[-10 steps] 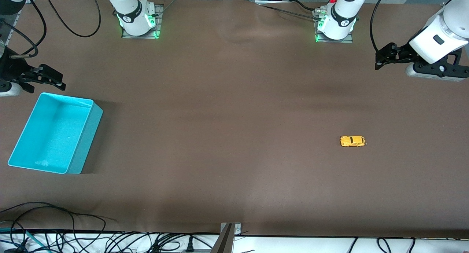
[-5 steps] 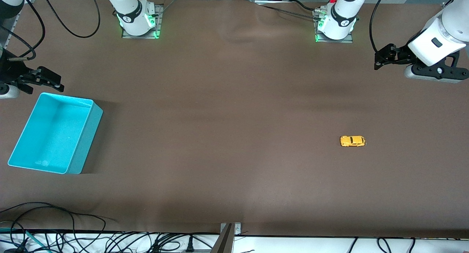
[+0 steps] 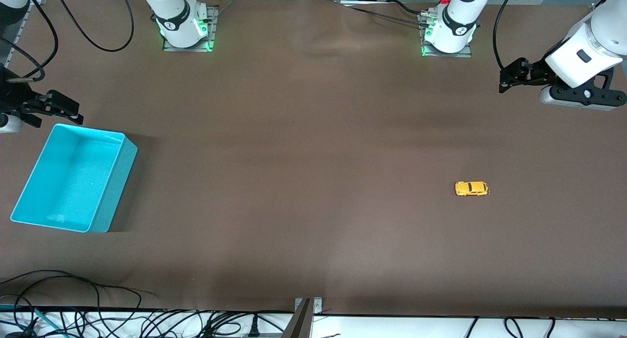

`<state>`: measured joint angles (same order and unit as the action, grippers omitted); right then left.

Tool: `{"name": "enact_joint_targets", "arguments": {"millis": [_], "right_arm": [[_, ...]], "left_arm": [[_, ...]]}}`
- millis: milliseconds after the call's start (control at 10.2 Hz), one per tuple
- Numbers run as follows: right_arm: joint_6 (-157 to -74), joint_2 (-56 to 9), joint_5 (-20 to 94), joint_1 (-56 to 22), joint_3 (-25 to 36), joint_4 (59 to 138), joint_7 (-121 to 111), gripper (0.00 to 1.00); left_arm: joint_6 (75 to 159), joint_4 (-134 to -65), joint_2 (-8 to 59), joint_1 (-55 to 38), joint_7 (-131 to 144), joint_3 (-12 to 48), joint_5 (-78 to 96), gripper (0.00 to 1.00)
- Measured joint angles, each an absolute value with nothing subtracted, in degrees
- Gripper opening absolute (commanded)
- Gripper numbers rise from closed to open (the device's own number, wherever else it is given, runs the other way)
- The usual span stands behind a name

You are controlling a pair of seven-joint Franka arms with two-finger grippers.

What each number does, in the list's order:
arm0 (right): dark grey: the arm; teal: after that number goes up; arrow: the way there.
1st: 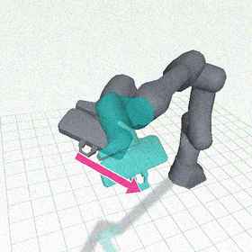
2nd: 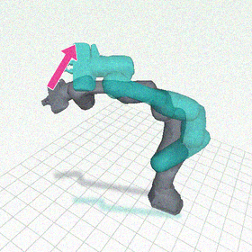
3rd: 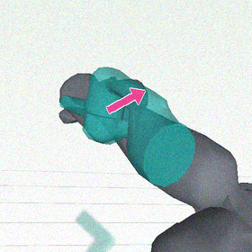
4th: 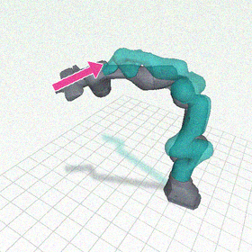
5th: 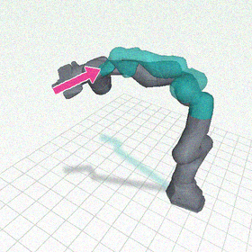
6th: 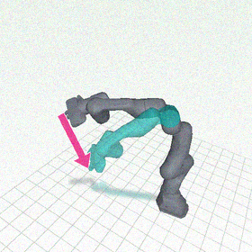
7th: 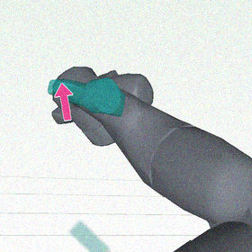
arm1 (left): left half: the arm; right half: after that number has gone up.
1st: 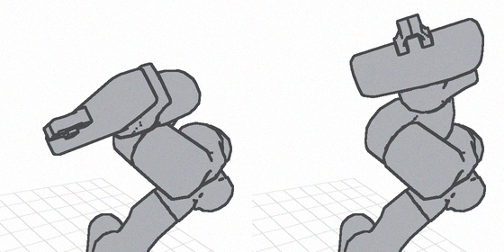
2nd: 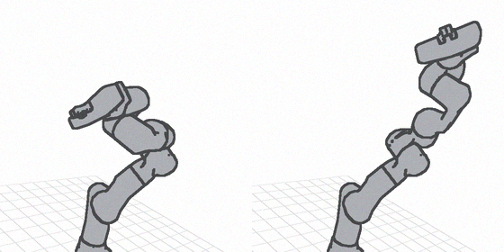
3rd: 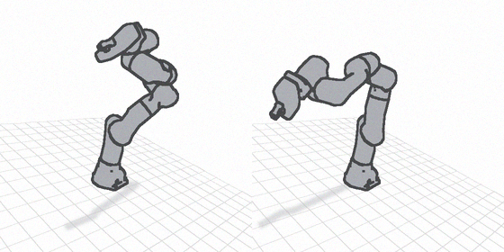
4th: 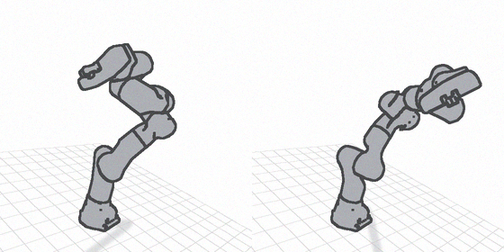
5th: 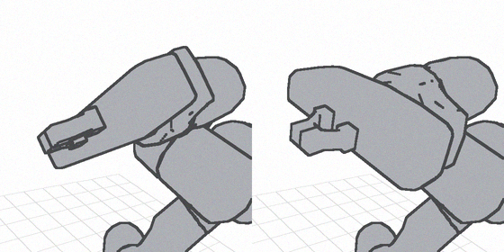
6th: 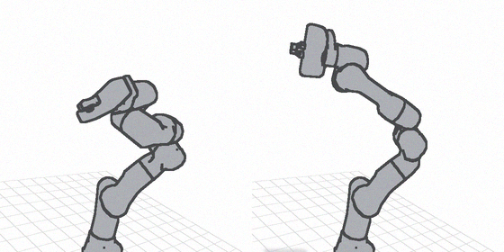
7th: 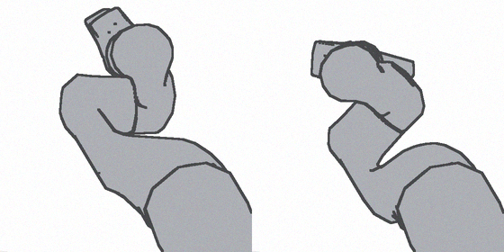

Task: Wind up and store yellow beetle car

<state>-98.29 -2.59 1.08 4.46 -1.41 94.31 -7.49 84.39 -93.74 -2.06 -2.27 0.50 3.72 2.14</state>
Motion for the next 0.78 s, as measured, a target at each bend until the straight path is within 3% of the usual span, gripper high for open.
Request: {"name": "enact_joint_targets", "arguments": {"millis": [783], "right_arm": [[-97.96, -2.80, -3.57, 3.58, -4.26, 93.91, -7.58, 1.00]], "left_arm": [[84.06, -93.73, -2.06, -0.08, 0.70, 3.13, 2.17, 1.00]]}}
